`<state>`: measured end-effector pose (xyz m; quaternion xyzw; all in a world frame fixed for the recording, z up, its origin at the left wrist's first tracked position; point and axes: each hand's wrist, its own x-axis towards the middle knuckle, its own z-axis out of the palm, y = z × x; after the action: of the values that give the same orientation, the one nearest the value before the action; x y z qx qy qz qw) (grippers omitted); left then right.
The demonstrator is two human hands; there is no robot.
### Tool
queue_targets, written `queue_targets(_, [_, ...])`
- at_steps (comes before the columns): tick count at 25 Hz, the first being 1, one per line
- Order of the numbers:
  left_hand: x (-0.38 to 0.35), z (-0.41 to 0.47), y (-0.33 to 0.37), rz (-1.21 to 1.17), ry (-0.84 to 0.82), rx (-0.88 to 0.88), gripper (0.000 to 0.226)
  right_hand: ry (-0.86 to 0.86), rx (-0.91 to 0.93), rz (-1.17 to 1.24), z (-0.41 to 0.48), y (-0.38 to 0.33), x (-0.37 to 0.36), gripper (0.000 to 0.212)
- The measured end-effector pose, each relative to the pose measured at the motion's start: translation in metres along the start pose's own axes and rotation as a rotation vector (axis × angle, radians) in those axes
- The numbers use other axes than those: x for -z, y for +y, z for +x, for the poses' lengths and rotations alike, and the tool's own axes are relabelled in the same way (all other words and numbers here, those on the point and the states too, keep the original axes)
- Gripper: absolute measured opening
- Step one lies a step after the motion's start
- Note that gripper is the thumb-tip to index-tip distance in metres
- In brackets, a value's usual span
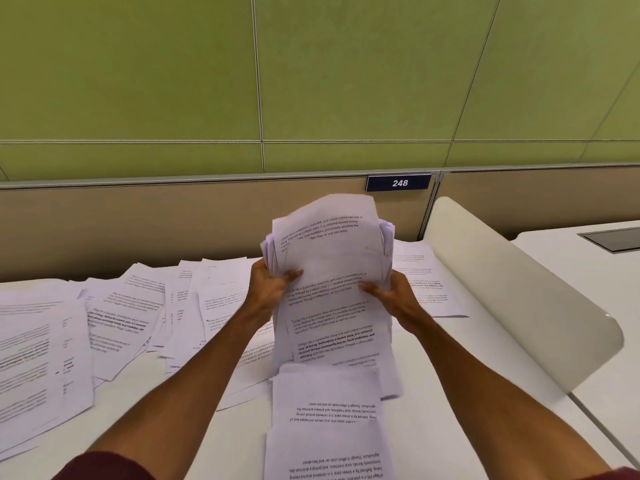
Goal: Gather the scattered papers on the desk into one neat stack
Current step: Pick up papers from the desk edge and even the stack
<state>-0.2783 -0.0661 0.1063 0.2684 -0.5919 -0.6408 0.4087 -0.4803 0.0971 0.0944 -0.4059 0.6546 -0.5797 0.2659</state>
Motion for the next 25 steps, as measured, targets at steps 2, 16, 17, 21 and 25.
queue_targets(2, [0.000,0.011,0.012,-0.084,0.048,-0.005,0.033,0.040,0.010,0.055,0.011,-0.011,0.002,0.023])
queue_targets(16, [-0.010,0.014,0.027,0.192,-0.090,-0.141,0.052,0.146,0.089,0.149,0.041,-0.049,0.017,0.032])
queue_targets(17, [-0.015,0.012,0.030,0.183,-0.055,-0.171,0.047,0.178,0.128,0.191,0.040,-0.050,0.014,0.029])
queue_targets(21, [-0.027,0.013,0.038,0.247,0.034,-0.329,0.040,0.287,0.210,0.319,0.041,-0.056,0.004,0.025])
queue_targets(25, [-0.015,-0.001,0.008,0.254,0.055,-0.199,0.063,0.254,0.115,0.284,0.030,-0.024,-0.004,0.031])
